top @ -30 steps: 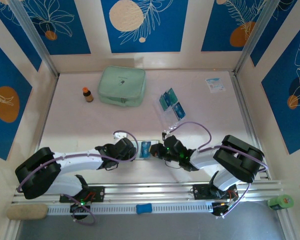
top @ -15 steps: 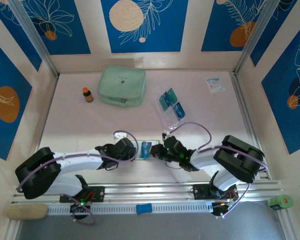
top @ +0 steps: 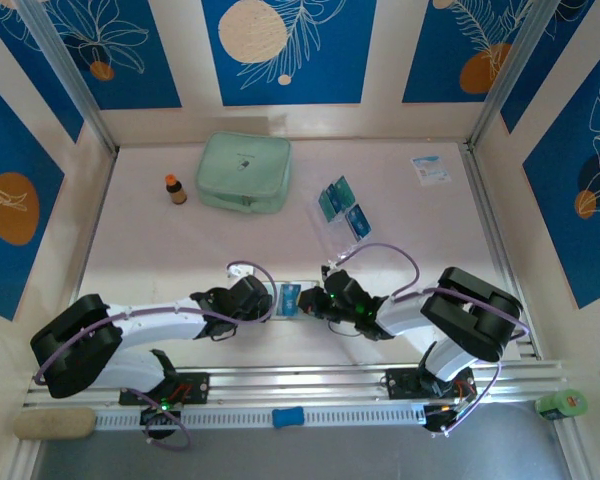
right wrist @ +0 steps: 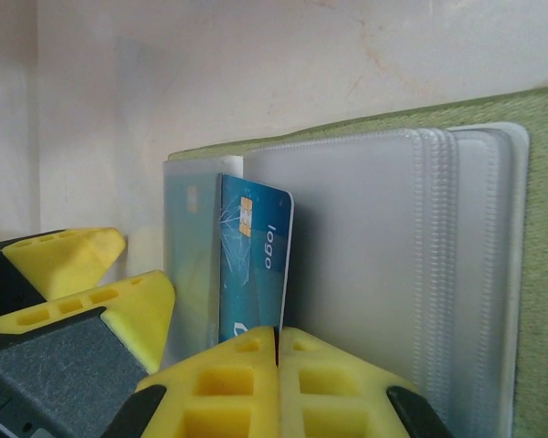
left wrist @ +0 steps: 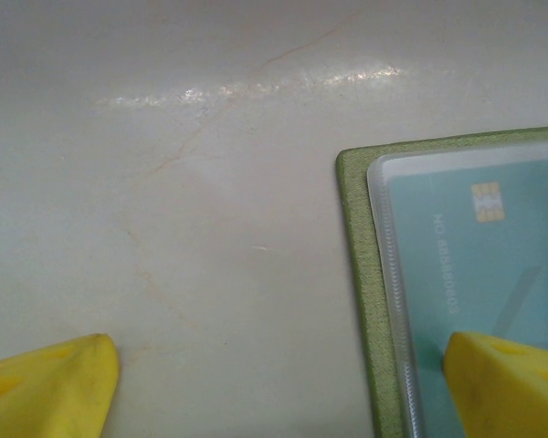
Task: Put the credit cards into the card holder
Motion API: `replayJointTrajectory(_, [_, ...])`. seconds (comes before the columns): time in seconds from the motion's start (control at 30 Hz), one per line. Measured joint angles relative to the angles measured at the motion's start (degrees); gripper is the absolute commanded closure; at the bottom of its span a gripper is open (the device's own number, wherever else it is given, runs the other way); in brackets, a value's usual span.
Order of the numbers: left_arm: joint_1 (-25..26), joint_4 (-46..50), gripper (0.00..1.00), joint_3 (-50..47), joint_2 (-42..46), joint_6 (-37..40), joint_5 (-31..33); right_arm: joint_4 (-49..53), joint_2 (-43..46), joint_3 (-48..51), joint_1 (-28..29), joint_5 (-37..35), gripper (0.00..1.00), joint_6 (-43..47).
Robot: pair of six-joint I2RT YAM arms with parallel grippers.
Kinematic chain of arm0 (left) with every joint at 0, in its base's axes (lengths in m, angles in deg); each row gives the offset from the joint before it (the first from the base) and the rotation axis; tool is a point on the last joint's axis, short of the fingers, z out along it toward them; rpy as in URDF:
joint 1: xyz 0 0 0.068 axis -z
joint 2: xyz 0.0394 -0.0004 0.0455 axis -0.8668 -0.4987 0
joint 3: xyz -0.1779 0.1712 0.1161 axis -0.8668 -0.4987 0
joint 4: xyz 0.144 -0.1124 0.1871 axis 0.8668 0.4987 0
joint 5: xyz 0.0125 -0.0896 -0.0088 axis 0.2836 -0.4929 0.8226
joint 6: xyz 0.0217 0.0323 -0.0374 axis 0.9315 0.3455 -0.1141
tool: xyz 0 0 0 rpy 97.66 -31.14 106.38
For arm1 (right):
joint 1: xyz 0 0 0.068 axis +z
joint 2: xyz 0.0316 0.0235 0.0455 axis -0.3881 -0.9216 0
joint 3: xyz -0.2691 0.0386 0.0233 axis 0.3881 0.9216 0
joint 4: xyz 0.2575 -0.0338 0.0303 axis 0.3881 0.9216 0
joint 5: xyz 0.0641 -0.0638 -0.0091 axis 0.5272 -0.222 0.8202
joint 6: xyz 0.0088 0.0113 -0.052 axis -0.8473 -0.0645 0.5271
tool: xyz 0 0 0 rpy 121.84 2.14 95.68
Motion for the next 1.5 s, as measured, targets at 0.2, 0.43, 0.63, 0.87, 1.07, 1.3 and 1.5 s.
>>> replayJointTrajectory(0.2, [0.0,0.0,0.08,0.0,0.0,0.0,0.0,1.92,-2.16,-3.04,-0.63,2.62,1.0,0.63])
replayJointTrajectory(0.43, [0.0,0.46,0.08,0.02,0.39,0.0,0.02,5.38,-5.05,-7.61,-1.86,7.54,0.82,2.75])
replayJointTrajectory(0.63, [-0.87,2.05,0.08,0.37,2.6,0.07,0.07,12.63,-3.3,-10.47,-3.61,11.76,0.64,6.69])
replayJointTrajectory(0.87, [-4.55,4.61,0.08,0.85,6.6,-0.02,0.96,26.88,1.62,-13.55,-6.1,12.79,0.73,12.57])
replayJointTrajectory(1.07, [-5.35,5.29,0.08,0.48,6.78,-0.68,0.87,34.58,0.15,-20.83,-6.12,12.98,0.9,16.61])
replayJointTrajectory(1.3, [-5.51,5.2,0.08,-1.03,4.09,-2.16,0.61,39.04,-5.11,-25.86,-5.05,12.94,0.95,18.91])
replayJointTrajectory(1.5, [-5.55,4.92,0.08,-1.27,2.56,-2.4,0.5,41.59,-8.35,-27.89,-4.5,12.92,0.96,19.8])
